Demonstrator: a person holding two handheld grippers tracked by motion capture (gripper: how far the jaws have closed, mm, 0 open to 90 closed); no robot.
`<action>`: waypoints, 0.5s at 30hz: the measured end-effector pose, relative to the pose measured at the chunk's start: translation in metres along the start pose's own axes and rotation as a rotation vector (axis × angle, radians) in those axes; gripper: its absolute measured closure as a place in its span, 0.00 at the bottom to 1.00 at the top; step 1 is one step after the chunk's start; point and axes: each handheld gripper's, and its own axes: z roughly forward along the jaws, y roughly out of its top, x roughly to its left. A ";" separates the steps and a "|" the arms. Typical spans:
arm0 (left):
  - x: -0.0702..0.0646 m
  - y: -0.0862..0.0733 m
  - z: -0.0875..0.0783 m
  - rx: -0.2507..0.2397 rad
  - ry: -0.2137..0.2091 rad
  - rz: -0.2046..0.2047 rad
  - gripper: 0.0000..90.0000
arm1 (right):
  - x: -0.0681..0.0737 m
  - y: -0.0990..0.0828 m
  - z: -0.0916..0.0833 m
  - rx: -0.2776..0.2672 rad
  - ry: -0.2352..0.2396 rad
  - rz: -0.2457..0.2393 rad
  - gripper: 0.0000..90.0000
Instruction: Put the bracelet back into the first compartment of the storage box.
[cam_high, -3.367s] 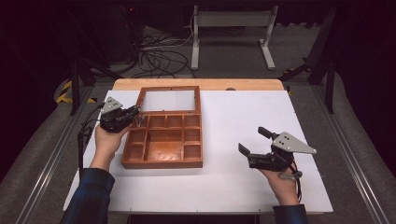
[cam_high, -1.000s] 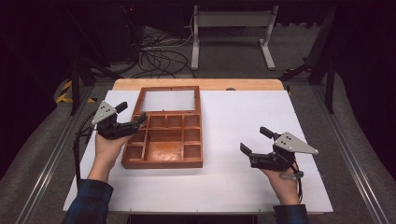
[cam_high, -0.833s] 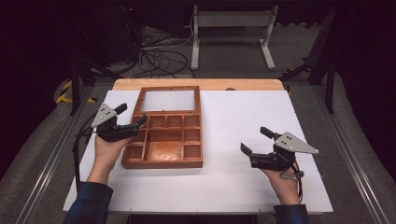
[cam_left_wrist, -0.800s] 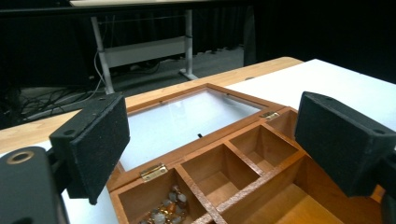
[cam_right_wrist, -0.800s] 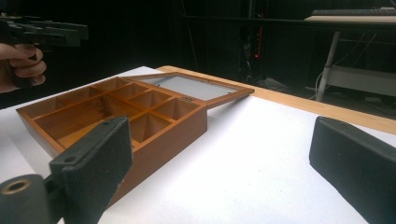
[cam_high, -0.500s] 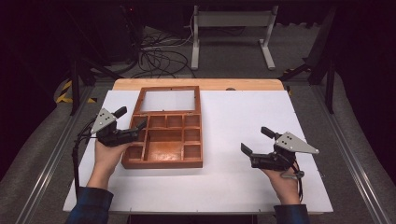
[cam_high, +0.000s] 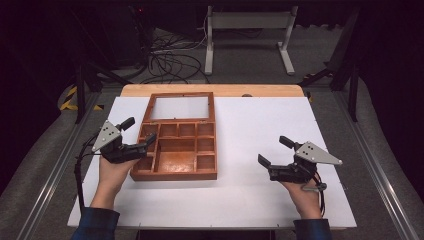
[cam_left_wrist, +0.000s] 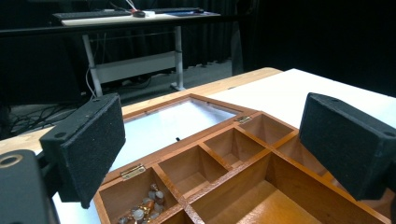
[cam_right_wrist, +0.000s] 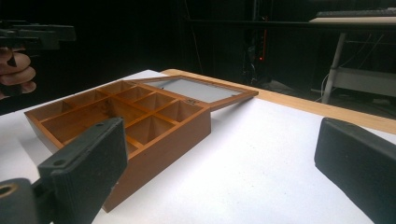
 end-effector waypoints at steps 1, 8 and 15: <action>-0.001 -0.001 -0.001 -0.007 0.002 -0.005 0.09 | 0.000 0.000 0.000 0.001 0.000 0.001 0.03; -0.002 -0.006 -0.008 -0.015 0.013 0.001 0.09 | 0.000 -0.001 0.000 -0.007 0.006 0.000 0.03; -0.001 -0.009 -0.015 -0.019 0.011 -0.006 0.09 | -0.002 -0.001 -0.001 -0.018 0.004 0.013 0.01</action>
